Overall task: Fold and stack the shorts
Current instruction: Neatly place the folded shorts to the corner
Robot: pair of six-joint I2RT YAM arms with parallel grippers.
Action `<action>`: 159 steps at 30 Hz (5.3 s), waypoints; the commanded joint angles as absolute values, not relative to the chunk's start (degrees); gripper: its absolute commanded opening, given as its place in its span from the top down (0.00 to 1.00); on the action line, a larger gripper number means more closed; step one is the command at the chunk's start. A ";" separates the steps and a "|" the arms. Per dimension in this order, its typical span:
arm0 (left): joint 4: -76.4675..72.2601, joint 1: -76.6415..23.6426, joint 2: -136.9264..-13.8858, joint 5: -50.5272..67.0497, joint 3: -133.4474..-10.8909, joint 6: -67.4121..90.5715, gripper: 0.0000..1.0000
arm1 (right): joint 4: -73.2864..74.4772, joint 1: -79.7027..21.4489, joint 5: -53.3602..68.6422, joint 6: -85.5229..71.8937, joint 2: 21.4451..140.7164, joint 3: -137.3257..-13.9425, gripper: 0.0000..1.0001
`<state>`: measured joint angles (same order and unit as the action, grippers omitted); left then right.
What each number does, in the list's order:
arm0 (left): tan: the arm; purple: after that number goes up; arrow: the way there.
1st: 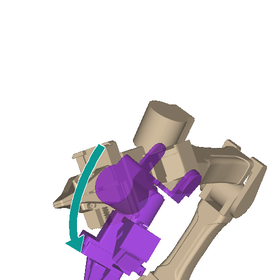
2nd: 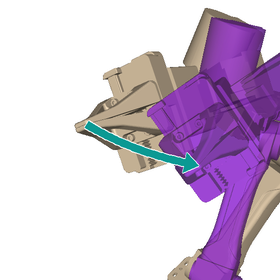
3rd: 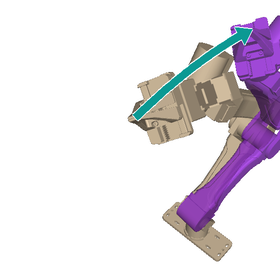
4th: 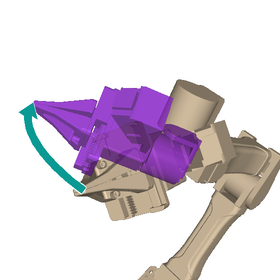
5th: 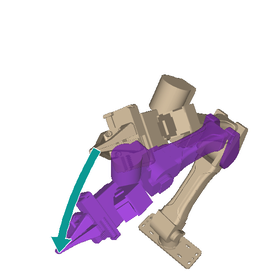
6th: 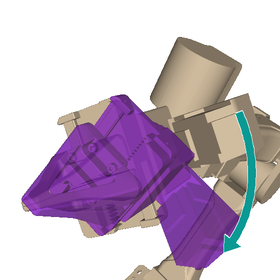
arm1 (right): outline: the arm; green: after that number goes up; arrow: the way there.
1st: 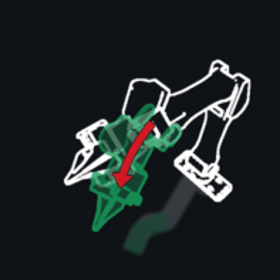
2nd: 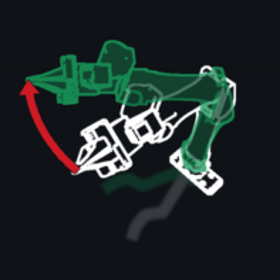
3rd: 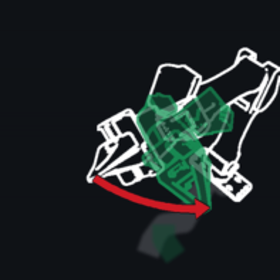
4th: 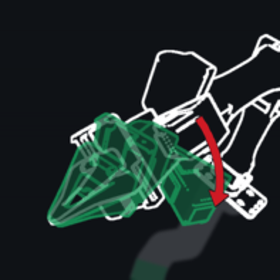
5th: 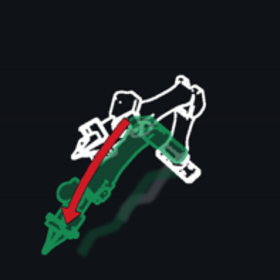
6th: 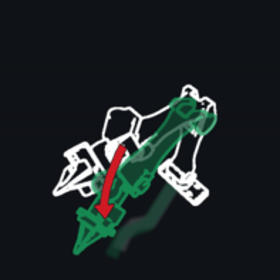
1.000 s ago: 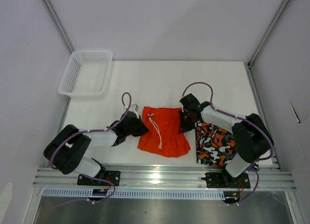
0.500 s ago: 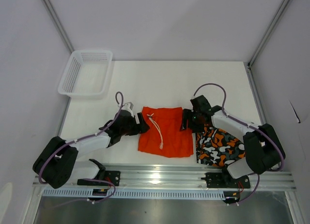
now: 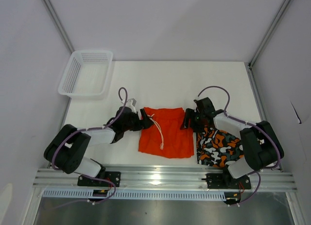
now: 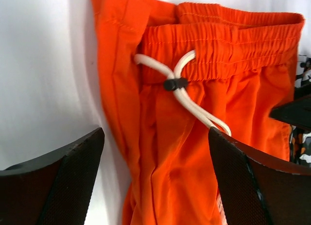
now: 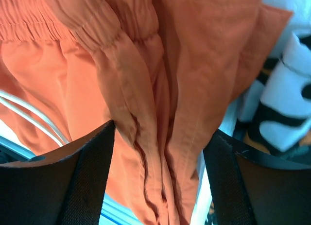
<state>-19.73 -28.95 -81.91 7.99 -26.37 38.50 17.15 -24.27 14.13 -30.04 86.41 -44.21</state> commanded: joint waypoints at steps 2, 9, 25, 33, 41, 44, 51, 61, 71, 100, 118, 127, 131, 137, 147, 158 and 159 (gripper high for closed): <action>-25.48 -28.92 -86.30 11.42 -26.72 37.53 0.13 | 10.02 -24.43 17.14 -30.59 88.59 -42.89 0.33; -28.21 -29.35 -90.70 10.90 -26.46 37.53 0.34 | 7.48 -25.66 15.30 -30.32 91.23 -42.10 0.50; -29.80 -30.50 -82.71 12.04 -22.15 35.95 0.22 | 10.11 -27.95 9.58 -30.15 89.74 -43.77 0.70; -32.43 -30.85 -84.37 13.97 -20.22 35.68 0.22 | 8.88 -28.12 10.81 -30.59 90.35 -43.59 0.70; -33.93 -31.99 -91.14 10.03 -22.76 36.21 0.39 | 10.45 -29.88 7.66 -30.76 90.53 -44.90 0.71; -28.07 -36.53 -90.44 0.65 -26.52 36.13 0.62 | 14.49 -32.33 2.05 -31.20 90.53 -47.54 0.71; -13.55 -42.10 -85.26 -10.46 -31.72 38.49 1.00 | 23.46 -37.52 -8.07 -33.22 89.30 -54.04 1.00; -1.07 -46.49 -83.58 -12.48 -39.98 41.75 1.00 | 30.23 -40.95 -10.55 -34.45 89.03 -60.63 1.00; 3.16 -49.30 -84.90 -11.52 -48.51 43.42 1.00 | 39.19 -39.21 -13.62 -32.34 86.05 -65.92 0.99; -7.99 -67.76 -109.68 -7.21 -77.43 44.12 1.00 | 61.18 -3.61 -24.96 -36.03 55.39 -61.00 1.00; -10.37 -71.01 -116.36 -9.84 -78.22 42.63 1.00 | 50.37 9.83 -17.14 -41.31 48.17 -45.98 1.00; -11.25 -72.42 -120.14 -9.23 -78.84 43.51 1.00 | 45.89 14.23 -15.38 -40.70 47.46 -43.07 1.00; -10.81 -73.30 -121.02 -9.23 -79.71 43.68 0.98 | 44.21 17.92 -14.24 -39.11 48.08 -42.45 0.99; -9.23 -73.13 -121.99 -9.32 -80.42 43.51 0.74 | 42.28 20.48 -11.16 -38.32 48.95 -40.52 0.80; -10.02 -70.58 -116.38 -9.94 -74.19 44.03 0.13 | 40.69 27.33 -12.48 -34.54 51.23 -45.87 0.36; -12.47 -69.00 -107.94 -11.44 -70.50 37.61 0.05 | 38.32 28.74 3.49 -27.61 47.81 -49.92 0.38; -16.13 -68.56 -107.15 -9.86 -68.49 37.97 0.05 | 37.71 28.65 9.17 -27.08 47.73 -49.66 0.38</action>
<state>-9.50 -69.34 -112.60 -11.53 -71.50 39.53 40.82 28.36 -3.29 -31.33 48.84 -47.48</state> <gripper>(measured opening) 0.947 0.620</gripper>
